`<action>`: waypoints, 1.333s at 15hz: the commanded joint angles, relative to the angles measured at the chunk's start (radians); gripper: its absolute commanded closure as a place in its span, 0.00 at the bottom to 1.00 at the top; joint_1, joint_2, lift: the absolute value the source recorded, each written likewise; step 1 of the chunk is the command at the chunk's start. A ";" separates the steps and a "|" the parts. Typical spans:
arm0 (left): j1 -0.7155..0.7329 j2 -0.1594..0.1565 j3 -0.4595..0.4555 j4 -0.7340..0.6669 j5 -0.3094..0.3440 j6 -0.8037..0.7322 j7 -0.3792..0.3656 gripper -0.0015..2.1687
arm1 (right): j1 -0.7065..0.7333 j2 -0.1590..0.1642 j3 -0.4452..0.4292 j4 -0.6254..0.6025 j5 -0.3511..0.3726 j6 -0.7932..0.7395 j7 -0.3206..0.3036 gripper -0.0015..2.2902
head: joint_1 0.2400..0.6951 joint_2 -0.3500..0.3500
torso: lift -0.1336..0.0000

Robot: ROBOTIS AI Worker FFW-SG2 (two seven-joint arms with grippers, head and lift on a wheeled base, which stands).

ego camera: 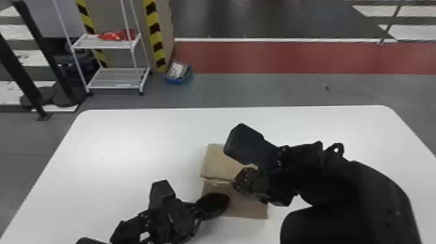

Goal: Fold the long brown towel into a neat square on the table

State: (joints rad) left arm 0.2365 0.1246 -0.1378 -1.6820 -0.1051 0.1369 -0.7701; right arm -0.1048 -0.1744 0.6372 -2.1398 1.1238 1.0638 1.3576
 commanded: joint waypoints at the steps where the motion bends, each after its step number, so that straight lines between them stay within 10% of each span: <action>1: 0.000 0.000 0.001 -0.001 -0.001 0.001 0.000 0.97 | 0.016 -0.007 0.012 -0.003 0.014 0.000 0.009 0.63 | 1.00 0.54 | 0.07; 16: -0.005 -0.005 -0.002 -0.002 0.002 0.001 0.005 0.97 | 0.031 0.001 0.061 0.069 0.033 0.022 0.009 0.62 | 1.00 0.55 | 0.07; 20: -0.005 0.000 -0.003 -0.007 0.002 0.001 0.003 0.97 | 0.040 -0.002 0.052 0.020 0.021 0.065 0.009 0.26 | 1.00 0.54 | 0.07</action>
State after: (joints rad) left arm 0.2312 0.1228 -0.1403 -1.6866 -0.1028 0.1374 -0.7665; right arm -0.0704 -0.1736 0.6937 -2.0967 1.1493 1.1169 1.3576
